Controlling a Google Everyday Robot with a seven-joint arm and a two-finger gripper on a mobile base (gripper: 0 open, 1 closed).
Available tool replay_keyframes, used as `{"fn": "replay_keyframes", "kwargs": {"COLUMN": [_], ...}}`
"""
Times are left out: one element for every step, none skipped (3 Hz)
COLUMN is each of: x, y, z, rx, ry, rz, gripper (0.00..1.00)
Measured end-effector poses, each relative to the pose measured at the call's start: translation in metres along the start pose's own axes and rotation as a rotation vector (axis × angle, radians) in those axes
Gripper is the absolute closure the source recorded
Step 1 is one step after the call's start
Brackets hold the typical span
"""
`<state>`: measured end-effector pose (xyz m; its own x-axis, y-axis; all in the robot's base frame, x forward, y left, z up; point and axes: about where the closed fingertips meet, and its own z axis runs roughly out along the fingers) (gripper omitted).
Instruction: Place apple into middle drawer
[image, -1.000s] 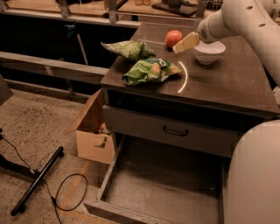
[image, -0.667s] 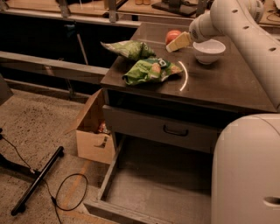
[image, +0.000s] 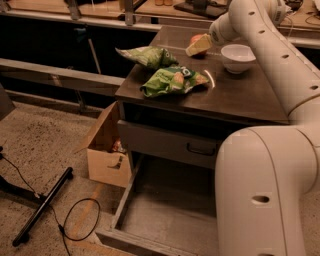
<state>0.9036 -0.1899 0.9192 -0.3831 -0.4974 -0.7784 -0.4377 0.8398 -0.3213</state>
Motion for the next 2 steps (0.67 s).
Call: {"fn": "replay_keyframes", "kwargs": {"x": [-0.0044, -0.0078], "y": [0.0007, 0.0014], "z": [0.0086, 0.0179], "rx": [-0.017, -0.025], "ry": [-0.008, -0.018], "rz": [0.076, 0.124], "gripper": [0.00, 0.00]}}
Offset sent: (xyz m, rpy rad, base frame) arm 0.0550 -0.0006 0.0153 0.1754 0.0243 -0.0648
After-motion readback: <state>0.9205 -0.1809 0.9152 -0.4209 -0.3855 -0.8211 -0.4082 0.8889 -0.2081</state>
